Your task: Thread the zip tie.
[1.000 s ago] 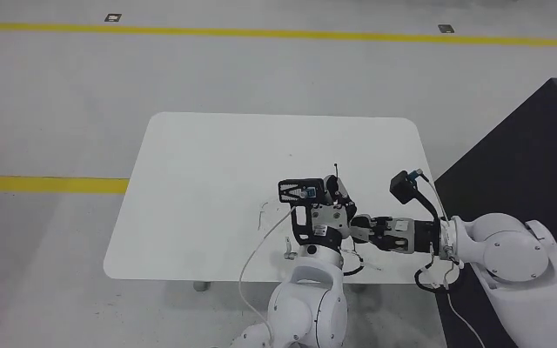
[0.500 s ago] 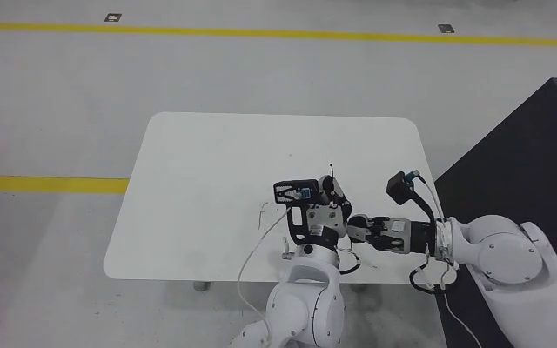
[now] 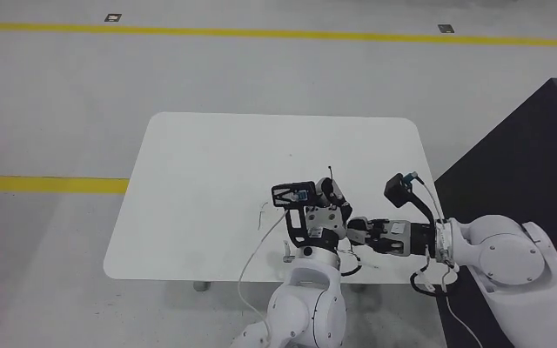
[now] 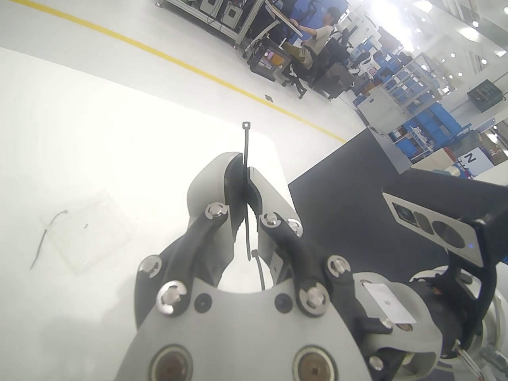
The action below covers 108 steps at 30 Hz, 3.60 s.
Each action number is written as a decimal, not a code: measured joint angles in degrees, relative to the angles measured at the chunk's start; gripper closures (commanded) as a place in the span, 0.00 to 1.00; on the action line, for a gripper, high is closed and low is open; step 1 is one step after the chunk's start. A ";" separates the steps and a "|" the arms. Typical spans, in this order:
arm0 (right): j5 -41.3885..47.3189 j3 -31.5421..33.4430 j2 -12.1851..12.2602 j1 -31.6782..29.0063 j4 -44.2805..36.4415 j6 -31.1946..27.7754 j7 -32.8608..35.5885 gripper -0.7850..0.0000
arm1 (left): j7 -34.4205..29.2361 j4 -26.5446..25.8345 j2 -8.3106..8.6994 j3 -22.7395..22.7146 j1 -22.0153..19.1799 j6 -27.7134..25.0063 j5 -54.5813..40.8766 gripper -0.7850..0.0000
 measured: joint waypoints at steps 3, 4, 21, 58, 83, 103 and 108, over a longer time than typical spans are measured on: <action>-0.40 -0.17 0.10 -0.73 -0.09 -0.57 0.33 1.00 | 0.68 -0.57 -0.08 -0.43 0.04 0.17 -0.74 1.00; -0.55 -0.15 0.14 -0.92 -0.12 -0.72 0.20 1.00 | 0.79 -0.59 -0.10 -0.45 0.03 0.16 -0.86 1.00; 0.30 0.49 0.62 -0.47 -0.70 -0.15 0.08 1.00 | -0.03 0.50 0.41 1.06 0.05 0.55 -1.05 1.00; 0.60 2.38 1.40 0.22 2.45 1.01 -1.34 1.00 | 3.02 -0.38 0.10 -0.47 0.38 2.85 -1.80 1.00; 0.60 2.38 1.40 0.22 2.45 1.01 -1.34 1.00 | 3.01 -0.38 0.10 -0.47 0.38 2.84 -1.80 1.00; 0.60 2.38 1.40 0.22 2.45 1.01 -1.34 1.00 | 3.01 -0.37 0.10 -0.47 0.38 2.84 -1.80 1.00; 0.60 2.38 1.40 0.22 2.45 1.01 -1.34 1.00 | -2.38 3.40 0.71 -0.86 1.21 3.72 4.01 1.00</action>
